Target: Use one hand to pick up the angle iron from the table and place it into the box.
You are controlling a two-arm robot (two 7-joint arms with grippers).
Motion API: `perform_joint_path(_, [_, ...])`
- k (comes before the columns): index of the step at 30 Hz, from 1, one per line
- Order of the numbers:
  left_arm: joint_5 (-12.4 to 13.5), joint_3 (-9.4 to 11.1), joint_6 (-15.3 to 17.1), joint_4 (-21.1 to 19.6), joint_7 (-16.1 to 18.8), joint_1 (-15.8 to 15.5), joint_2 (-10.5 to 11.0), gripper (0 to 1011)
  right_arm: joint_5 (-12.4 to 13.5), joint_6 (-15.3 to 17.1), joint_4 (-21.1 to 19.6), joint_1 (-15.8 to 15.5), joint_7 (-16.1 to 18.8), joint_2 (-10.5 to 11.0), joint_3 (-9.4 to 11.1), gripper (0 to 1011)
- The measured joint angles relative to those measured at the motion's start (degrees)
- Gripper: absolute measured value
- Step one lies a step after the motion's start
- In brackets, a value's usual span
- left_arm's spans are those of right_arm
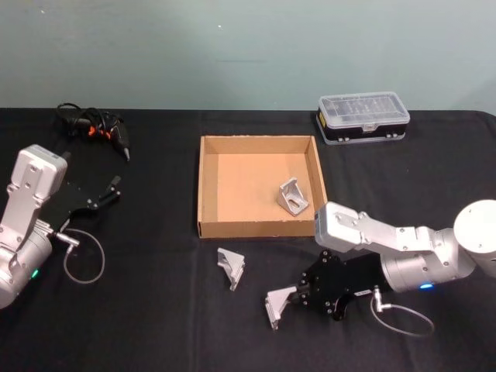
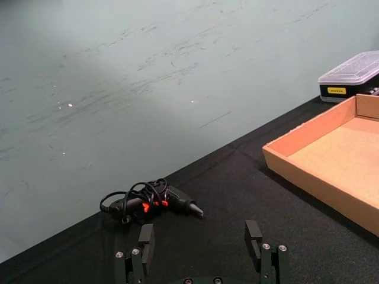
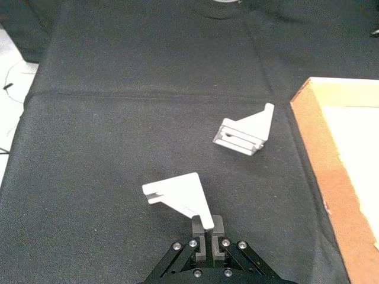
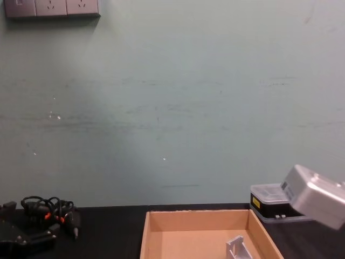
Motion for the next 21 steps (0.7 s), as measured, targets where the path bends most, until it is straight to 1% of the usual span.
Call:
perform_joint_path(4, [0.0, 0.0, 0.0, 0.0, 0.0, 0.0, 0.0, 1000, 0.61, 0.11, -1.06, -0.46, -0.5, 0.76, 0.99, 67])
perform_joint_path(7, [0.0, 0.0, 0.0, 0.0, 0.0, 0.0, 0.0, 1000, 1.63, 0.16, -2.31, -1.0, -1.29, 1.57, 2.31, 67])
perform_joint_path(8, [0.0, 0.0, 0.0, 0.0, 0.0, 0.0, 0.0, 1000, 1.63, 0.16, -2.31, -1.0, -1.29, 1.57, 2.31, 67])
perform_joint_path(10, [0.0, 0.0, 0.0, 0.0, 0.0, 0.0, 0.0, 1000, 2.39, 0.23, -3.39, -1.34, -1.97, 2.17, 3.43, 67])
perform_joint_path(14, [0.0, 0.0, 0.0, 0.0, 0.0, 0.0, 0.0, 1000, 2.97, 0.3, -4.25, -1.56, -2.88, 2.57, 4.56, 67])
perform_joint_path(15, [0.0, 0.0, 0.0, 0.0, 0.0, 0.0, 0.0, 1000, 3.17, 0.41, -4.52, -1.62, -3.63, 2.61, 5.19, 67])
perform_joint_path(17, [0.0, 0.0, 0.0, 0.0, 0.0, 0.0, 0.0, 1000, 3.25, 0.48, -4.65, -1.71, -4.54, 2.55, 5.8, 67])
perform_joint_path(20, [0.0, 0.0, 0.0, 0.0, 0.0, 0.0, 0.0, 1000, 3.01, 0.53, -4.73, -1.82, -7.0, 1.93, 7.0, 67])
perform_joint_path(21, [0.0, 0.0, 0.0, 0.0, 0.0, 0.0, 0.0, 1000, 2.41, 0.61, -4.64, -1.8, -8.56, 1.38, 7.5, 67])
